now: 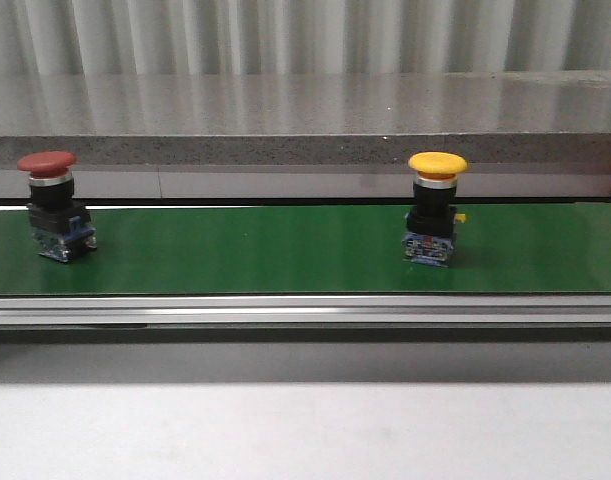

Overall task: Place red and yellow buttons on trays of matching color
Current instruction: 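Lower the right gripper onto the yellow button on the belt and grasp, then carry the yellow button into the yellow tray and open the right gripper, then lower the right gripper onto the red button on the belt and grasp, then carry the red button into the red tray and open the right gripper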

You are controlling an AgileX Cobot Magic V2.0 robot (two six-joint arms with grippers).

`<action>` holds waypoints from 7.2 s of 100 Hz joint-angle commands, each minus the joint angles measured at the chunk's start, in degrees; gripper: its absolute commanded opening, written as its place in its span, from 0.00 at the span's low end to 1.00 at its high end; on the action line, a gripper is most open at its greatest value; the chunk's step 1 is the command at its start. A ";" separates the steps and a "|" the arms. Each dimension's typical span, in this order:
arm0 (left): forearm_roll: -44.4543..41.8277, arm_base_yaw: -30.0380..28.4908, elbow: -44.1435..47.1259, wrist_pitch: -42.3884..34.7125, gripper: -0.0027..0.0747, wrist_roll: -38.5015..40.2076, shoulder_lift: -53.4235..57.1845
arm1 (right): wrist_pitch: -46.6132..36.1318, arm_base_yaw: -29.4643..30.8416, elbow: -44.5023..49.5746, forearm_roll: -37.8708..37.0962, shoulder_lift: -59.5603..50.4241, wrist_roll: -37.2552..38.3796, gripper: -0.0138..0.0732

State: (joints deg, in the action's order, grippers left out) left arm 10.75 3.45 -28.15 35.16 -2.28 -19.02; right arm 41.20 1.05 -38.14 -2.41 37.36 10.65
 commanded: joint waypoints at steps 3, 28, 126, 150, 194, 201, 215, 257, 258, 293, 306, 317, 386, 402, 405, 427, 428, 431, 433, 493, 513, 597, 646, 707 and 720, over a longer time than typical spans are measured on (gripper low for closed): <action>0.74 0.54 -1.49 -4.47 0.01 -0.24 -0.46 | -2.00 -0.02 -3.31 -0.36 4.88 -0.29 0.09; 0.74 0.54 -1.49 -4.28 0.01 -0.24 -0.46 | 0.71 -0.02 -3.38 2.41 9.08 -0.29 0.49; 0.74 0.54 -1.49 -4.28 0.01 -0.24 -0.46 | -0.67 -4.80 -15.01 20.32 30.97 -21.37 0.88; 0.84 0.54 -1.49 -4.28 0.01 -0.24 -0.46 | -6.18 -5.81 -17.40 20.17 38.09 -22.00 0.88; 0.84 0.54 -1.49 -4.28 0.01 -0.24 -0.46 | -6.37 -5.75 -19.57 19.37 44.81 -22.01 0.44; 0.84 0.54 -1.49 -4.28 0.01 -0.24 -0.46 | -4.69 -5.75 -20.21 19.32 44.80 -22.01 0.43; 0.84 0.54 -1.49 -4.28 0.01 -0.24 -0.46 | 0.68 -4.90 -23.44 18.51 44.69 -21.73 0.43; 0.84 0.54 -1.49 -4.28 0.01 -0.24 -0.46 | 6.82 15.13 -25.92 9.15 38.46 -10.65 0.43; 0.84 0.54 -1.49 -4.28 0.01 -0.24 -0.46 | 6.72 16.06 -25.87 9.15 38.17 -10.65 0.43; 0.84 0.54 -1.49 -4.28 0.01 -0.24 -0.46 | -2.54 31.39 -20.48 9.15 37.17 -4.38 0.43; 0.84 0.54 -1.49 -4.28 0.01 -0.24 -0.46 | -7.07 32.86 -18.33 9.15 38.25 -3.30 0.43; 0.84 0.54 -1.49 -4.28 0.01 -0.24 -0.46 | -8.55 33.08 -17.82 9.25 40.38 -3.18 0.43; 0.84 0.54 -1.49 -4.28 0.01 -0.24 -0.46 | -10.79 33.08 -17.82 9.26 52.81 -3.18 0.46; 0.84 0.54 -1.49 -4.28 0.01 -0.24 -0.46 | -10.78 33.08 -17.82 9.26 52.89 -3.18 0.66; 0.84 0.54 -1.49 -4.28 0.01 -0.24 -0.46 | -10.72 33.08 -17.82 9.26 52.89 -3.18 0.70; 0.84 0.54 -1.49 -4.28 0.01 -0.24 -0.46 | -10.53 33.08 -17.82 9.26 52.54 -3.18 0.87; 0.84 0.54 -1.49 -4.28 0.01 -0.24 -0.46 | -10.53 33.08 -17.82 9.26 52.46 -3.18 0.87; 0.84 0.54 -1.49 -4.28 0.01 -0.24 -0.46 | -10.53 32.89 -17.82 9.26 51.98 -3.18 0.87; 0.84 0.54 -1.49 -4.28 0.01 -0.24 -0.46 | -10.53 32.87 -17.82 9.26 51.72 -3.18 0.87; 0.84 0.54 -1.49 -4.28 0.01 -0.24 -0.46 | -7.92 13.77 -17.92 9.26 34.92 -13.37 0.87; 0.84 0.54 -1.49 -4.28 0.01 -0.24 -0.46 | -5.01 4.05 -17.92 9.26 34.87 -18.89 0.87; 0.84 0.54 -1.49 -4.28 0.01 -0.24 -0.46 | -11.65 -11.59 -17.99 9.97 43.71 -23.09 0.85; 0.84 0.54 -1.49 -4.28 0.01 -0.24 -0.46 | -13.17 -9.81 -19.23 9.97 44.81 -23.09 0.23; 0.84 0.54 -1.49 -4.28 0.01 -0.24 -0.46 | -18.03 21.95 -29.08 9.97 49.62 -16.63 0.23; 0.84 0.54 -1.49 -4.28 0.01 -0.24 -0.46 | -19.35 24.51 -29.44 10.25 53.13 -16.17 0.23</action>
State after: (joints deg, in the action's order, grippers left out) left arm 10.75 3.45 -28.15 35.16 -2.28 -19.02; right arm 26.52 24.19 -65.42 7.59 90.74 -6.00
